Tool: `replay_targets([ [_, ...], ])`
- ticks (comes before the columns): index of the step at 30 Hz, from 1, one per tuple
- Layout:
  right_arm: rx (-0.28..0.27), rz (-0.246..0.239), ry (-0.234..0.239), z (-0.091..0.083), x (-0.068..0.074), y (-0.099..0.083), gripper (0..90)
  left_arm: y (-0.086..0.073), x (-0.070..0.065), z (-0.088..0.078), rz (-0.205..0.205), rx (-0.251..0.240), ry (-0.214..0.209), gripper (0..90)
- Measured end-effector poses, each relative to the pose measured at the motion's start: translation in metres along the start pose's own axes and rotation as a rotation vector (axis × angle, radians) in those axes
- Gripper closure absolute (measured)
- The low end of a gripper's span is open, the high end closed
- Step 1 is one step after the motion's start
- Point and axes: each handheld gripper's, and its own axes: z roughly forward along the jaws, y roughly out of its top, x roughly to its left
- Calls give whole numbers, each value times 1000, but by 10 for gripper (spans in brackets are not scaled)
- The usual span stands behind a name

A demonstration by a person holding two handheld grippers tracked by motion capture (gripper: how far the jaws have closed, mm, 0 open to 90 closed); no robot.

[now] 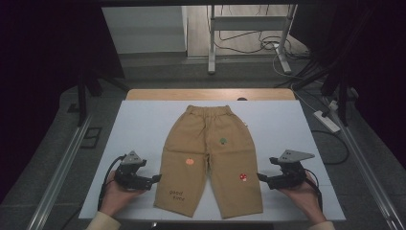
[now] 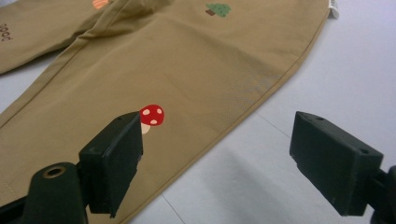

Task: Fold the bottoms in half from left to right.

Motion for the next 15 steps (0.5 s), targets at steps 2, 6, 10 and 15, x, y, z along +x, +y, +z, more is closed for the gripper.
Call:
replay_targets([
  [2, 3, 2, 2, 0, 0, 0, 174, 0, 0, 0, -1, 0, -1, 113],
  [6, 14, 0, 2, 3, 0, 1, 175, -3, 1, 0, -6, 5, -6, 113],
  [10, 13, -2, -4, 2, 2, 2, 177, -2, -1, 0, 3, 4, -10, 113],
  [15, 5, 0, -4, 3, 6, 6, 185, 0, -4, 2, 16, 7, -14, 113],
])
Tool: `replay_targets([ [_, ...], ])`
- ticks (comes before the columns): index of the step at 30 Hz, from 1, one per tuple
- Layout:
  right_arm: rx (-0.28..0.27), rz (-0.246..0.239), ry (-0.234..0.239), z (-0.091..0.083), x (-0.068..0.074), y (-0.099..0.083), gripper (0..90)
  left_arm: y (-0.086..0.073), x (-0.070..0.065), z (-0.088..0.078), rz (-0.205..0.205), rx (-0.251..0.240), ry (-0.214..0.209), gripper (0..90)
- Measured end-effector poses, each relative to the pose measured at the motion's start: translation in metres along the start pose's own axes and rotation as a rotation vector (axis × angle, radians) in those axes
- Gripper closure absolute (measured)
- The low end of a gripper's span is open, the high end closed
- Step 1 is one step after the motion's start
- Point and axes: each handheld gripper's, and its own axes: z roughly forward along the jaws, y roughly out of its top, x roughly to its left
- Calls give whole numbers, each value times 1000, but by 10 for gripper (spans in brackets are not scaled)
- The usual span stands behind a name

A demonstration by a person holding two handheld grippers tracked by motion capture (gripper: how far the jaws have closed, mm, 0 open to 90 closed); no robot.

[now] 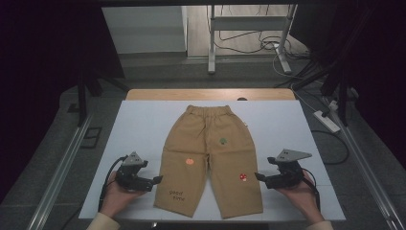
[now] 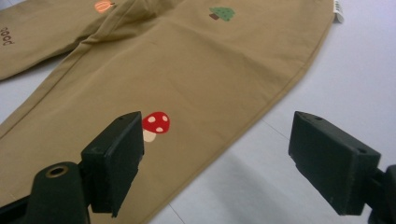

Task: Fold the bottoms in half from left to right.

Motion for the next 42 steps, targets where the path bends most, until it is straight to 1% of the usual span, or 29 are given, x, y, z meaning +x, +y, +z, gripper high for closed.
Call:
replay_targets([
  [1, 1, 0, 2, 1, 1, 1, 186, 0, 0, 0, 3, 0, 0, 113],
  [3, 9, -15, 5, 4, 4, 3, 189, 0, 0, 0, 0, -2, -2, 114],
  [6, 13, -15, 12, 7, 7, 4, 192, -1, 2, 1, -8, -4, -11, 122],
  [9, 19, -23, 15, 10, 9, 5, 192, 0, 3, 2, -6, -1, -9, 122],
  [11, 25, -27, 16, 12, 10, 5, 192, 1, 3, 3, -12, -5, -9, 122],
  [16, 18, -26, 25, 16, 15, 10, 192, 3, 4, 5, -21, -4, -12, 120],
  [20, 15, -28, 34, 20, 18, 14, 193, 3, 4, 5, -19, -6, -12, 120],
  [22, 19, -41, 44, 25, 24, 18, 193, 2, 6, 4, -22, -7, -9, 120],
  [24, 24, -48, 51, 29, 28, 20, 192, 2, 6, 4, -25, -9, -8, 120],
  [25, 24, -48, 51, 29, 28, 20, 192, 2, 6, 3, -26, -8, -6, 120],
  [27, 22, -55, 60, 33, 34, 24, 192, 2, 7, 3, -27, -9, -5, 120],
  [28, 22, -55, 60, 33, 34, 24, 192, 2, 7, 3, -27, -9, -3, 120],
  [33, 24, -72, 89, 45, 44, 32, 193, 2, 7, 3, -22, -8, -1, 120],
  [34, 24, -72, 89, 45, 44, 32, 193, 2, 7, 3, -21, -8, -1, 120],
  [35, 25, -78, 100, 50, 48, 35, 193, 2, 7, 3, -21, -10, -1, 120],
  [36, 25, -78, 100, 50, 48, 35, 193, 2, 7, 3, -21, -10, -1, 120],
  [39, 29, -93, 119, 59, 57, 41, 195, 2, 7, 2, -24, -14, -2, 120],
  [40, 29, -93, 119, 59, 57, 41, 195, 2, 8, 2, -24, -14, -2, 120],
  [42, 33, -104, 136, 66, 64, 46, 195, 2, 8, 2, -24, -14, -1, 120],
])
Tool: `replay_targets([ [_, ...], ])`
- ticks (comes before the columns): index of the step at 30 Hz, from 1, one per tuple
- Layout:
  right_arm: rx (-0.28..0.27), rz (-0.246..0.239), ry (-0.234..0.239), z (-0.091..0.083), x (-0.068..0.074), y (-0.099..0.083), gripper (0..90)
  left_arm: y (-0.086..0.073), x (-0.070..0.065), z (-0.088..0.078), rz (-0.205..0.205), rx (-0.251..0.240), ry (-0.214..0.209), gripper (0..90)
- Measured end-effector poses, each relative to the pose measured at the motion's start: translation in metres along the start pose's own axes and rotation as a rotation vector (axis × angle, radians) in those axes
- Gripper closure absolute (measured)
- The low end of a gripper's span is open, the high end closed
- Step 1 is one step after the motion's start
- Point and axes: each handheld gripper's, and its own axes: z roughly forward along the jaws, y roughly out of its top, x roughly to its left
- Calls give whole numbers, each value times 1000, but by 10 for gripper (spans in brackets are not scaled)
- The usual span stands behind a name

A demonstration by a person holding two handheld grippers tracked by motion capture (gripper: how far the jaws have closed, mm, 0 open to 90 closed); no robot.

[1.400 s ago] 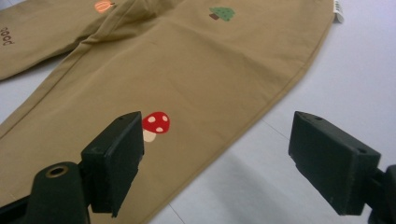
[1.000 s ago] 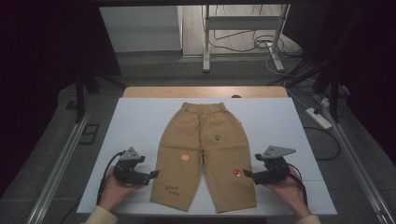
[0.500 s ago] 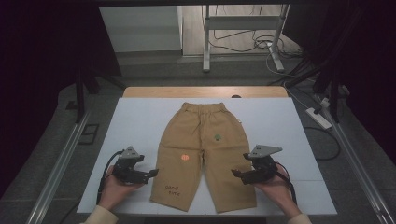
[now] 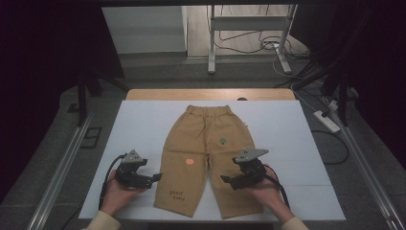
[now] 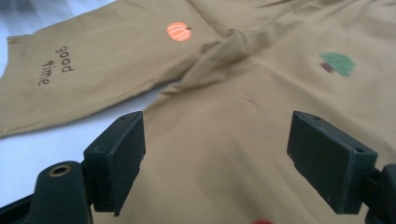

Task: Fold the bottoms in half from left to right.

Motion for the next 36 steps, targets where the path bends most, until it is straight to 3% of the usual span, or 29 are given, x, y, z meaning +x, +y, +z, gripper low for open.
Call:
replay_targets([
  [36, 59, -125, 125, 62, 58, 32, 198, 2, 1, 0, 1, -8, 11, 124],
])
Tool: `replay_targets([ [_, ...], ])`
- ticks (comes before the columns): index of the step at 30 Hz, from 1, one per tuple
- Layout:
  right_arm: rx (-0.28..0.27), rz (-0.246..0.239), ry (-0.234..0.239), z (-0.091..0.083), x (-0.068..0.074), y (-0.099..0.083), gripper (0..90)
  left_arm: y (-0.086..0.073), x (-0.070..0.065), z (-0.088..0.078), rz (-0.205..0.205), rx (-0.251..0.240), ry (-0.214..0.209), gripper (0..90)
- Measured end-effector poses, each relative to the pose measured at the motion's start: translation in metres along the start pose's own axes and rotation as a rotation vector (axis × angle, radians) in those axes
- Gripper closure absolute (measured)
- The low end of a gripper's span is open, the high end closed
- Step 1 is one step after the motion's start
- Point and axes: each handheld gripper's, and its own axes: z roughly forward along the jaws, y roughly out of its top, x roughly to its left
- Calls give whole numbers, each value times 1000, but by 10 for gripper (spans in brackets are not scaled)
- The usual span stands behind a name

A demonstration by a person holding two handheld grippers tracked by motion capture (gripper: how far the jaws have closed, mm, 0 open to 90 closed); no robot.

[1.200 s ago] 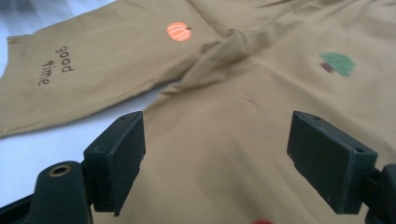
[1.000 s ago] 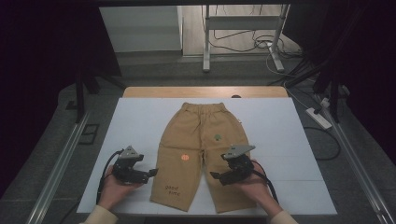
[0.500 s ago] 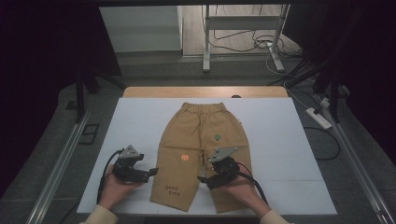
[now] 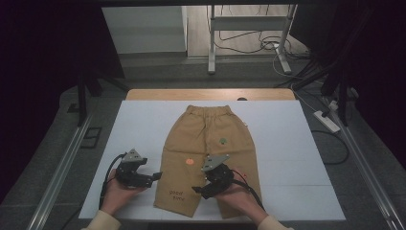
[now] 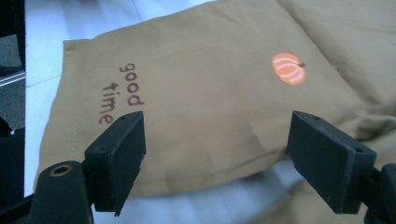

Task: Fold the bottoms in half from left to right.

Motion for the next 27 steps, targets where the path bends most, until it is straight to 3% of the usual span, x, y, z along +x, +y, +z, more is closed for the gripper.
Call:
replay_targets([
  [27, 19, -128, 138, 53, 53, 38, 199, 0, 2, 0, -6, -2, 12, 125],
])
